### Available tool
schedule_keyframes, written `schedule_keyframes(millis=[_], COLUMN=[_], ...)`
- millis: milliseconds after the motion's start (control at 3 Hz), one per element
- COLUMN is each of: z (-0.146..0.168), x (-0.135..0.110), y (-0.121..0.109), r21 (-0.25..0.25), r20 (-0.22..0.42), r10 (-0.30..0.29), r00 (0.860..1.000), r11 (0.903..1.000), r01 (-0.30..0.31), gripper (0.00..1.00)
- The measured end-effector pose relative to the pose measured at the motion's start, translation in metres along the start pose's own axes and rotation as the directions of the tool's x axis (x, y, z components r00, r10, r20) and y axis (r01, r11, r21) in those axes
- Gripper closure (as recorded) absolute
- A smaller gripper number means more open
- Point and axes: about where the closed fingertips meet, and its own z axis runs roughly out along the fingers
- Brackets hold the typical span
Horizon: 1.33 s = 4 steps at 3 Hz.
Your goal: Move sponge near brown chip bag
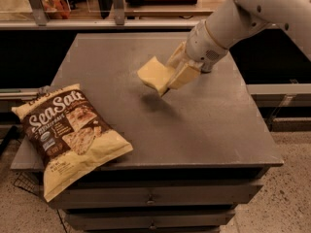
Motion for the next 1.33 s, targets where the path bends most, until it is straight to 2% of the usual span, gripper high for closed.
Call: schedule_keyframes(millis=[333, 667, 1000, 1333], z=[0.000, 0.005, 0.008, 0.011], x=[0.029, 0.039, 0.039, 0.039], y=[0.034, 0.055, 0.062, 0.064], r21=[-0.072, -0.127, -0.152, -0.163], r20=[-0.045, -0.056, -0.064, -0.070], r10=[-0.047, -0.090, -0.120, -0.131], r00=[0.998, 0.994, 0.991, 0.989], r11=[0.9964, 0.9884, 0.9823, 0.9795], r01=[0.044, 0.083, 0.109, 0.118], gripper=[1.00, 0.99, 0.71, 0.47])
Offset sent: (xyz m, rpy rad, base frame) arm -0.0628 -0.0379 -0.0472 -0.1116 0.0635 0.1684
